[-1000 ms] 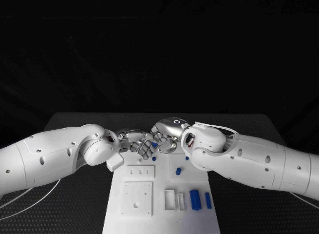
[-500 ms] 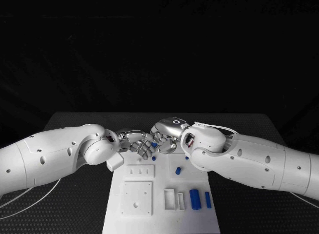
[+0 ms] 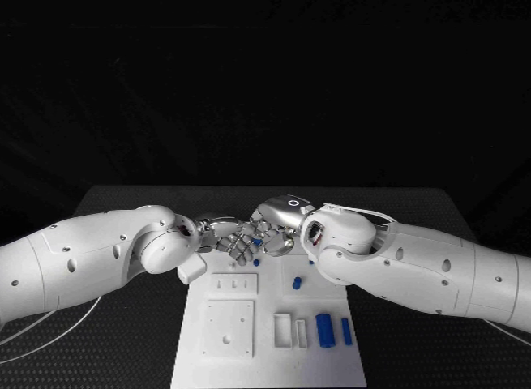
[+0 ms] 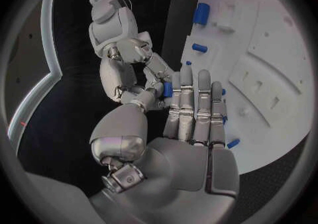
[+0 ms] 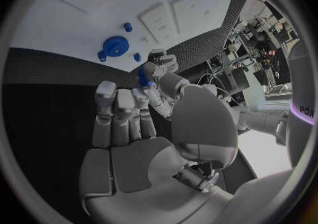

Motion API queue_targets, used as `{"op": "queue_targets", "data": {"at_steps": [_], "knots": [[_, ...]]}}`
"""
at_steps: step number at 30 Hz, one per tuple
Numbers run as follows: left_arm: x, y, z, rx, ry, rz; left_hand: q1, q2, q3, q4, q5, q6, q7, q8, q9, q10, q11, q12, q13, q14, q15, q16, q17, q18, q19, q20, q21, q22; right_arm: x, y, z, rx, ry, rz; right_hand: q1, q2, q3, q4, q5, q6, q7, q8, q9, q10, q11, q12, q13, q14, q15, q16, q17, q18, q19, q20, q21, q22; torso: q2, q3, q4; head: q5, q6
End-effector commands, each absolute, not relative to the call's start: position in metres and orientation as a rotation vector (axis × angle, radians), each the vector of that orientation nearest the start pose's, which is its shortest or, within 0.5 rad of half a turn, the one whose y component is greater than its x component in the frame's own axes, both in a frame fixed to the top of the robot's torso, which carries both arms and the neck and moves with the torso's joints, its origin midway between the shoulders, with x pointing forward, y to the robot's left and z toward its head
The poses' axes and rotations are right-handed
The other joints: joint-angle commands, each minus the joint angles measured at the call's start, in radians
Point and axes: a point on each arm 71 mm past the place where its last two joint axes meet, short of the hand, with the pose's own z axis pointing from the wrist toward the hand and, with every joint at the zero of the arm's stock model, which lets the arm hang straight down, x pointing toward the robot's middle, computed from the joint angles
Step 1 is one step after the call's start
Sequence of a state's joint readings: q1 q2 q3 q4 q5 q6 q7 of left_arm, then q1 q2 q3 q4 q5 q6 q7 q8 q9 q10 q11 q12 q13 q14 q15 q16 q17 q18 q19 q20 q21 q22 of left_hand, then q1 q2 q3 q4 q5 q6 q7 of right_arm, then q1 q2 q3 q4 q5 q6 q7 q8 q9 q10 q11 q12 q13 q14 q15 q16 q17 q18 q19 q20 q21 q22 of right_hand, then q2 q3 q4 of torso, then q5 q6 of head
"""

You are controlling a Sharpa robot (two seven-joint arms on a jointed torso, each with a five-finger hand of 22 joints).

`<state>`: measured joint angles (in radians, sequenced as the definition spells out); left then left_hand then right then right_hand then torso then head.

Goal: Assemble the parts on the task board

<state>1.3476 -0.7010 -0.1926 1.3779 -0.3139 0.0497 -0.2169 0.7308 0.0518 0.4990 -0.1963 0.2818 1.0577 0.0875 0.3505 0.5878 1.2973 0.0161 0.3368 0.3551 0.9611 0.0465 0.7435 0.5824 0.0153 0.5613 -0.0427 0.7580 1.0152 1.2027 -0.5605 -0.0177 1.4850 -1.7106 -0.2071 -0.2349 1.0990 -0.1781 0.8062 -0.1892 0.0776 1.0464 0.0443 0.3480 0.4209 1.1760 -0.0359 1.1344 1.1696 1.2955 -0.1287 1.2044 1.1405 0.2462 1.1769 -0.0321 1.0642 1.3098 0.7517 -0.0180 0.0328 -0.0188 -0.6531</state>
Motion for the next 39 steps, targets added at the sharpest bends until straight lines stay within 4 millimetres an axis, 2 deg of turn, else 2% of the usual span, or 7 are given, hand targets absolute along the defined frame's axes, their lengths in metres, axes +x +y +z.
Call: {"op": "queue_targets", "data": {"at_steps": [1, 3, 7, 13, 16, 29, 39], "knots": [[0.5024, 0.1652, -0.2034, -0.764, 2.276, -1.158, 0.013, 0.011, 0.013, 0.000, 0.001, -0.012, -0.002, -0.011, -0.001, -0.009, 0.005, -0.005, -0.004, -0.006, 0.002, -0.003, -0.004, -0.015, 0.003, 0.000, -0.006, 0.002, 0.4722, -0.0604, -0.1757, -0.498, 1.616, 0.664, 0.000, 0.008, 0.006, 0.001, 0.003, 0.047, 0.030, 0.030, 0.016, 0.005, 0.000, 0.005, 0.002, 0.003, -0.006, 0.004, -0.001, 0.016, 0.006, 0.001, 0.004, 0.001, 0.000, 0.0000, -0.0001, 0.000, -0.001], [0.5022, 0.1651, -0.2036, -0.766, 2.277, -1.158, 0.048, 0.002, 0.064, 0.011, -0.036, -0.024, 0.005, -0.022, -0.003, -0.021, 0.012, -0.016, -0.010, -0.016, 0.010, -0.014, -0.011, -0.015, 0.000, 0.006, -0.010, 0.004, 0.4719, -0.0602, -0.1759, -0.499, 1.616, 0.665, 0.000, 0.007, 0.006, 0.001, 0.003, 0.047, 0.030, 0.030, 0.016, 0.005, 0.000, 0.005, 0.001, 0.003, -0.006, 0.004, -0.001, 0.016, 0.006, 0.001, 0.004, 0.001, 0.000, 0.0001, 0.0000, 0.000, -0.001], [0.5021, 0.1650, -0.2039, -0.768, 2.276, -1.160, 0.057, 0.001, 0.081, 0.019, -0.037, -0.024, 0.006, -0.024, -0.003, -0.020, 0.012, -0.018, -0.011, -0.015, 0.010, -0.015, -0.013, -0.015, -0.003, 0.009, -0.012, 0.005, 0.4712, -0.0597, -0.1762, -0.501, 1.617, 0.666, 0.000, 0.007, 0.006, 0.001, 0.004, 0.047, 0.029, 0.030, 0.016, 0.005, 0.000, 0.005, 0.002, 0.003, -0.006, 0.004, -0.001, 0.016, 0.006, 0.001, 0.004, 0.001, 0.000, 0.0006, -0.0001, 0.001, -0.002], [0.5024, 0.1661, -0.2043, -0.772, 2.274, -1.158, 0.073, 0.020, 0.103, 0.018, -0.025, -0.022, 0.006, -0.025, -0.001, -0.019, 0.012, -0.020, -0.013, -0.014, 0.011, -0.015, -0.014, -0.015, -0.005, 0.011, -0.013, 0.009, 0.4713, -0.0603, -0.1770, -0.501, 1.620, 0.664, 0.000, 0.007, 0.007, 0.000, 0.005, 0.047, 0.029, 0.030, 0.016, 0.006, 0.000, 0.006, 0.002, 0.003, -0.006, 0.004, -0.001, 0.016, 0.007, 0.001, 0.004, 0.001, 0.000, 0.0004, -0.0005, 0.000, -0.002], [0.5021, 0.1669, -0.2044, -0.774, 2.275, -1.158, 0.091, 0.004, 0.163, 0.032, -0.070, -0.021, 0.006, -0.028, 0.001, -0.016, 0.013, -0.023, -0.015, -0.013, 0.012, -0.016, -0.017, -0.015, -0.004, 0.012, -0.014, 0.015, 0.4718, -0.0607, -0.1779, -0.501, 1.624, 0.660, 0.000, 0.007, 0.007, 0.000, 0.006, 0.047, 0.029, 0.030, 0.016, 0.007, 0.000, 0.006, 0.003, 0.003, -0.006, 0.004, -0.001, 0.016, 0.007, 0.001, 0.004, 0.001, 0.000, 0.0004, -0.0002, 0.001, -0.002], [0.5018, 0.1691, -0.2046, -0.776, 2.275, -1.159, 0.096, 0.008, 0.196, 0.014, -0.023, -0.014, 0.005, -0.028, 0.007, -0.011, 0.011, -0.024, -0.016, -0.011, 0.011, -0.013, -0.017, -0.015, -0.006, 0.015, -0.014, 0.025, 0.4731, -0.0635, -0.1804, -0.498, 1.630, 0.652, -0.001, 0.007, 0.008, 0.000, 0.008, 0.048, 0.029, 0.030, 0.016, 0.008, 0.000, 0.007, 0.004, 0.004, -0.006, 0.004, -0.002, 0.016, 0.007, 0.002, 0.004, 0.001, 0.000, -0.0003, 0.0006, 0.001, -0.004], [0.5014, 0.1703, -0.2052, -0.779, 2.284, -1.151, 0.093, 0.007, 0.197, 0.009, -0.014, -0.013, 0.004, -0.027, 0.008, -0.010, 0.011, -0.023, -0.016, -0.011, 0.011, -0.011, -0.016, -0.015, -0.006, 0.016, -0.014, 0.027, 0.4730, -0.0641, -0.1806, -0.493, 1.625, 0.653, -0.001, 0.007, 0.008, 0.000, 0.010, 0.048, 0.029, 0.030, 0.016, 0.008, 0.000, 0.006, 0.004, 0.004, -0.006, 0.004, -0.002, 0.016, 0.007, 0.002, 0.004, 0.001, 0.001, 0.0000, 0.0007, 0.004, -0.004]]}}
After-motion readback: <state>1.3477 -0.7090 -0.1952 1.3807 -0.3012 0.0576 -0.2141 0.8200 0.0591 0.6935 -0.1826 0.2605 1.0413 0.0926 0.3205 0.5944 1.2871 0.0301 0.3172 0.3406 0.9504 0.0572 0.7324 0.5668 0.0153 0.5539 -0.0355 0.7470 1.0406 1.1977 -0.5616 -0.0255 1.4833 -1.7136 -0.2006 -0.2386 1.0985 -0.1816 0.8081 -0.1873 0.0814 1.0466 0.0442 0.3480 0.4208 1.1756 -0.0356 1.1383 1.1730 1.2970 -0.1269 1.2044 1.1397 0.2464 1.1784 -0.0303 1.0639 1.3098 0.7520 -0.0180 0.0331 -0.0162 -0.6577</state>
